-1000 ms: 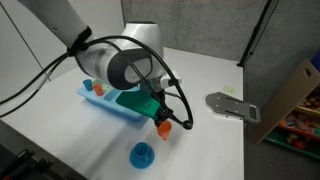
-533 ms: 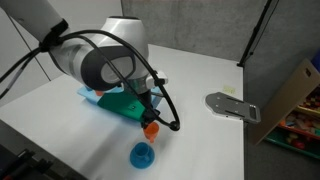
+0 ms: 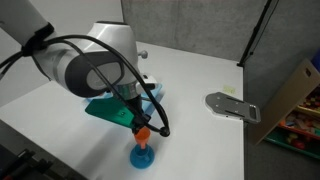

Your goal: Put the orange mug in the blue mug

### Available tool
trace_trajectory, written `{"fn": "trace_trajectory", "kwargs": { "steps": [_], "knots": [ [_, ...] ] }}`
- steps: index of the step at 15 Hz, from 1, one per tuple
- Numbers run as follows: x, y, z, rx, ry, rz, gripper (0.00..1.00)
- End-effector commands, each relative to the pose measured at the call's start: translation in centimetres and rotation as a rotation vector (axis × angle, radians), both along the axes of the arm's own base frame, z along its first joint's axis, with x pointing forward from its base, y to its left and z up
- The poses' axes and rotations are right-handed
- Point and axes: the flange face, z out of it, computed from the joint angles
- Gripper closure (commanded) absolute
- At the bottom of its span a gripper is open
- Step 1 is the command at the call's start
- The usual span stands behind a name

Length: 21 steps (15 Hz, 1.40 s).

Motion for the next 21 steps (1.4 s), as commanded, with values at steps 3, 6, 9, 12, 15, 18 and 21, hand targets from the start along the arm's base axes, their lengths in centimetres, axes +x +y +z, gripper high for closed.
{"fn": "trace_trajectory", "kwargs": {
  "steps": [3, 6, 9, 12, 15, 18, 21],
  "knots": [
    [-1.5, 0.5, -0.3, -0.012, -0.068, 0.043, 0.97],
    [-1.7, 0.6, -0.2, 0.011, -0.059, 0.047, 0.98],
    [-1.4, 0.9, -0.8, 0.007, -0.050, 0.031, 0.95],
    [-1.4, 0.9, -0.8, 0.011, -0.051, 0.035, 0.98],
    [-1.1, 0.8, -1.3, 0.007, -0.058, 0.027, 0.98],
    [-0.6, 0.8, -1.7, 0.004, -0.062, 0.020, 0.98],
    [-0.3, 0.7, -2.3, -0.002, -0.068, 0.015, 0.97]
  ]
}}
